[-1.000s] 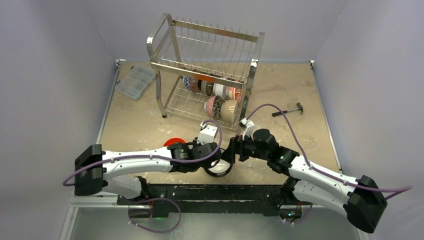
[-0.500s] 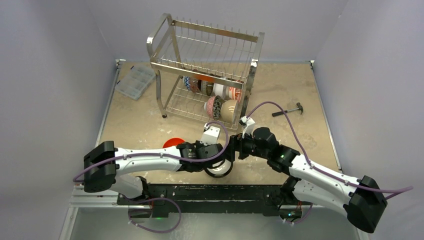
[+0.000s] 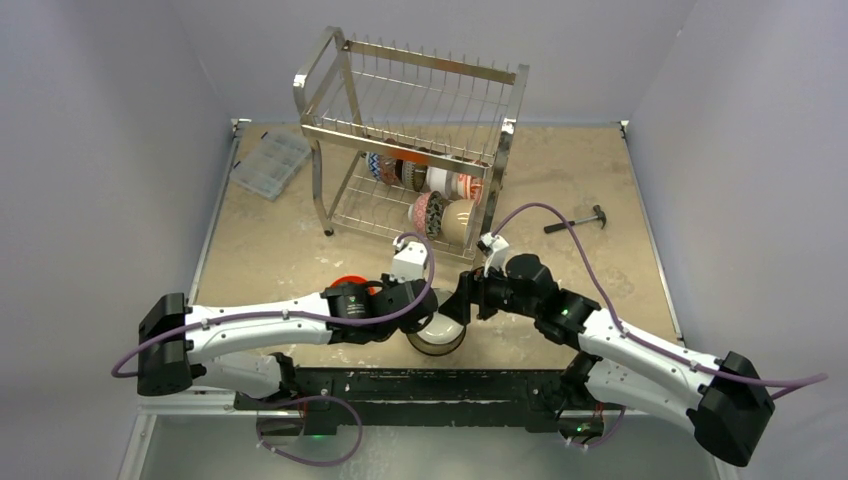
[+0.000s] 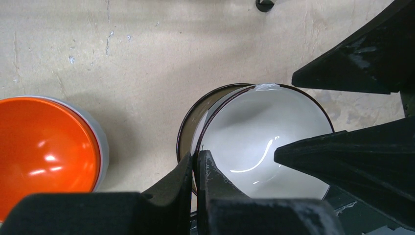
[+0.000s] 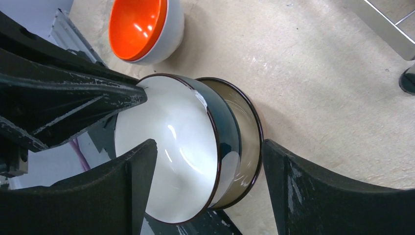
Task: Load the bowls into the dish rack
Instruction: Pick up the bowl from the center of the board, then place the bowl in the dish rack.
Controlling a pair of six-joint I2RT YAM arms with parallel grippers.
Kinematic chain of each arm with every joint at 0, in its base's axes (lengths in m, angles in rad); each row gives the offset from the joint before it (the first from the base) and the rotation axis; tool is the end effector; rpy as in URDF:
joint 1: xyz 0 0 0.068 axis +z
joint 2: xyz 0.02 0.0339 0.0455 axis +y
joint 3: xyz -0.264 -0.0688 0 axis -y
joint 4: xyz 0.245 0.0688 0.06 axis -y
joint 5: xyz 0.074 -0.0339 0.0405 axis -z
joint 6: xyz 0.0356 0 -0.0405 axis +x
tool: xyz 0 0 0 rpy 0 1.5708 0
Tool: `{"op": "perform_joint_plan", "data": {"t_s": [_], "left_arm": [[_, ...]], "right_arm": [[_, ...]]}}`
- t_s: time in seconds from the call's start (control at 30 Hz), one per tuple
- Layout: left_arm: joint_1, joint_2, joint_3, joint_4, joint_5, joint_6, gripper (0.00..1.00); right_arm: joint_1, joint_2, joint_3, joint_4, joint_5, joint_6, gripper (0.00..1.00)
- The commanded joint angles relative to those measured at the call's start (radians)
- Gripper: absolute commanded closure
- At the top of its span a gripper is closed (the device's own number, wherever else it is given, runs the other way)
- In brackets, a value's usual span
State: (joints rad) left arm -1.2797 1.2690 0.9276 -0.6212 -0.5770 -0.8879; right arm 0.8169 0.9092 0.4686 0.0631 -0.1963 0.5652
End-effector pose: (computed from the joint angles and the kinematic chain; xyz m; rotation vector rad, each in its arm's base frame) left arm 0.0909 -0.2356 0.2549 0.2419 2.3397 -0.3243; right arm 0.1361 0.1551 0.2314 -0.4035 2.0687 1.0699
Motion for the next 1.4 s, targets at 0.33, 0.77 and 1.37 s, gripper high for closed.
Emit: {"op": "perform_joint_plan", "data": {"t_s": [0.33, 0.77, 1.37], "left_arm": [[0.042, -0.056, 0.049, 0.077, -0.064, 0.008, 1.00], [0.109, -0.117, 0.001, 0.170, 0.053, 0.051, 0.65], [0.366, -0.211, -0.139, 0.403, 0.460, 0.060, 0.04]], "right_arm": [[-0.004, 0.000, 0.038, 0.029, -0.057, -0.016, 0.62], [-0.004, 0.011, 0.048, 0.039, -0.015, -0.023, 1.00], [-0.037, 0.055, 0.025, 0.210, -0.133, -0.016, 1.00]]}}
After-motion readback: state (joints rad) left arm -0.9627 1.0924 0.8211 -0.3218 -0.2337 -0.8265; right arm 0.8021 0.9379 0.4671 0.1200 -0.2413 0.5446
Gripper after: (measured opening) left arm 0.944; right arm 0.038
